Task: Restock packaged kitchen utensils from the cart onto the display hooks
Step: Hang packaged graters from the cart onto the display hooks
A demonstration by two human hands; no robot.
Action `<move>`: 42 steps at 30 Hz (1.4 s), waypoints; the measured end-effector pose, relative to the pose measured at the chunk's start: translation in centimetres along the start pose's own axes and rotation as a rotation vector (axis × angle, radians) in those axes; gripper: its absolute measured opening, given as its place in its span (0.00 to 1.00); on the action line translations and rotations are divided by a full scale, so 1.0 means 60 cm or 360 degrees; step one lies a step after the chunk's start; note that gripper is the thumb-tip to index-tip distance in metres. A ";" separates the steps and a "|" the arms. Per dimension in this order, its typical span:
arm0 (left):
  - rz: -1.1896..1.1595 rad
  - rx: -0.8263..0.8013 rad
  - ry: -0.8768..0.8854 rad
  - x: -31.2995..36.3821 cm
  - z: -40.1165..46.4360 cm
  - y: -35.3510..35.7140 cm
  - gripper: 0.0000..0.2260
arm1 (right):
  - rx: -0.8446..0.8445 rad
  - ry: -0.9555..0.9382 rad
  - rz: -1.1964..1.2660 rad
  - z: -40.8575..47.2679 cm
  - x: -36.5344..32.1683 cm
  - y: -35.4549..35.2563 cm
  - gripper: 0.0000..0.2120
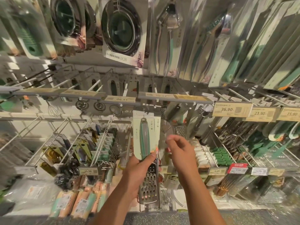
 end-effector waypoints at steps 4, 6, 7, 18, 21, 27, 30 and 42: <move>0.0206 -0.0047 0.0064 -0.009 -0.004 0.007 0.10 | -0.0110 0.0103 0.0084 -0.026 0.011 0.017 0.04; 0.0326 -0.0043 0.0099 -0.013 -0.004 0.006 0.11 | -0.0105 0.0109 0.0088 -0.027 0.015 0.018 0.06; 0.0378 -0.0059 0.0116 -0.015 -0.003 0.007 0.12 | -0.0100 0.0109 0.0097 -0.027 0.014 0.017 0.07; 0.0346 -0.0169 0.0014 -0.018 0.003 0.007 0.12 | -0.0014 0.0143 0.0144 -0.023 0.020 0.017 0.19; 0.0268 -0.0174 -0.0084 -0.028 0.011 0.004 0.18 | -0.0011 0.0160 0.0200 -0.023 0.021 0.015 0.14; 0.0153 -0.0113 -0.0084 -0.023 0.019 0.003 0.12 | 0.0034 0.0095 0.0263 -0.021 0.020 0.003 0.13; 0.0135 -0.0045 -0.0069 -0.019 0.026 -0.002 0.11 | 0.0076 0.0023 0.0277 -0.019 0.014 -0.010 0.10; 0.0185 0.0093 0.0086 -0.006 0.034 -0.009 0.04 | 0.0482 -0.0254 0.0348 0.004 -0.011 -0.065 0.11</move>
Point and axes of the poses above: each hand's wrist, its own z-axis towards the middle knuckle, its own y-axis out of the palm, x = y × z, the point moved 7 cm from there along z, towards the middle knuckle, and after that the axes turned 13 degrees about x, right-handed, at the moved point
